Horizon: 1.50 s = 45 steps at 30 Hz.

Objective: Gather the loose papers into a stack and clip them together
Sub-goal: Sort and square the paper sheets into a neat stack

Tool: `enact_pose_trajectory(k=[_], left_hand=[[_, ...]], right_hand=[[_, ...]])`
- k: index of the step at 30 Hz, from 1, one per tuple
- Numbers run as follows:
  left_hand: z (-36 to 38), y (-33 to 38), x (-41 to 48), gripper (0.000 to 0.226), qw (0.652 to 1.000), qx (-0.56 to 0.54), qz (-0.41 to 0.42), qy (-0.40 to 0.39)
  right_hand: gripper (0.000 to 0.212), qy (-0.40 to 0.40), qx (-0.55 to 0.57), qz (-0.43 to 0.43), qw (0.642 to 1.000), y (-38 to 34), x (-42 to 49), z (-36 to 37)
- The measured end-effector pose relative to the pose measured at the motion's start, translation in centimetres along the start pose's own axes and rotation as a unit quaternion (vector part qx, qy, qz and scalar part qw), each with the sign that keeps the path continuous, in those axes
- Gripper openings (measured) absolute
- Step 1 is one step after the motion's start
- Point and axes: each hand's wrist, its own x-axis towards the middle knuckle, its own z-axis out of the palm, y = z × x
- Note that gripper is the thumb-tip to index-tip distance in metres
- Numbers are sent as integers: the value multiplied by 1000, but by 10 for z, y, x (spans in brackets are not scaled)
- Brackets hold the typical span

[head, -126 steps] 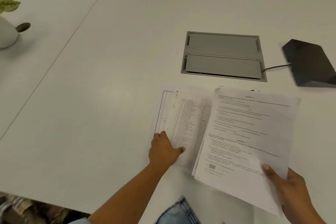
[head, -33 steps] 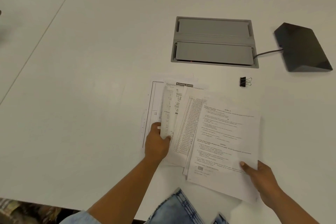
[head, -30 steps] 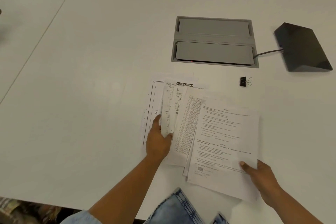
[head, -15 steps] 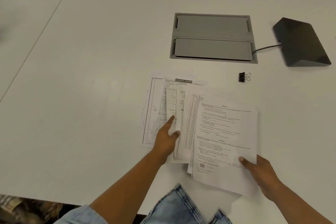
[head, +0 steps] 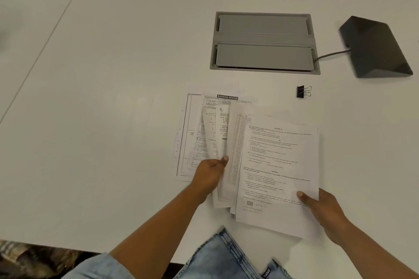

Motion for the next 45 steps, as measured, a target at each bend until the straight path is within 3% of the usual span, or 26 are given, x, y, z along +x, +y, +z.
enact_pose_trajectory(k=[3,6,9,12,15,18,19,23,25,28,31,34,45], left_hand=[[3,0,0,15,1000,29,-5,11],[4,-1,1,10,990,93,23,100],[-1,1,0,41,982,100,28,160],[-8,2,-1,51,978,88,48,181],[-18,3,-3,43,972,121,73,188],[-32,2,-10,18,967,132,99,196],[-38,1,-13,23,966,126,112,196],[-59,-2,-25,88,970,117,124,175],[-68,-3,-27,78,970,126,113,177],[-74,0,-31,29,969,107,129,184],[-72,10,-38,35,967,56,176,174],[-78,21,-42,25,956,-5,203,211],[-166,50,-87,16,915,-71,227,326]], right_hand=[[37,-2,2,3,1000,0,0,0],[37,-1,1,2,1000,0,0,0],[37,5,1,1,1000,1,1,0],[35,7,0,-2,1000,2,2,0],[36,6,-3,-5,1000,2,4,0],[36,11,-4,-8,1000,5,5,-1],[36,12,-5,-11,1000,5,6,-1],[36,15,-14,-16,1000,5,6,1],[35,24,-17,-18,999,4,6,2],[33,35,-28,-24,999,3,6,4],[31,44,-36,-28,998,2,4,6],[31,55,-45,-26,997,0,2,9],[27,65,-72,-40,995,-5,-11,13]])
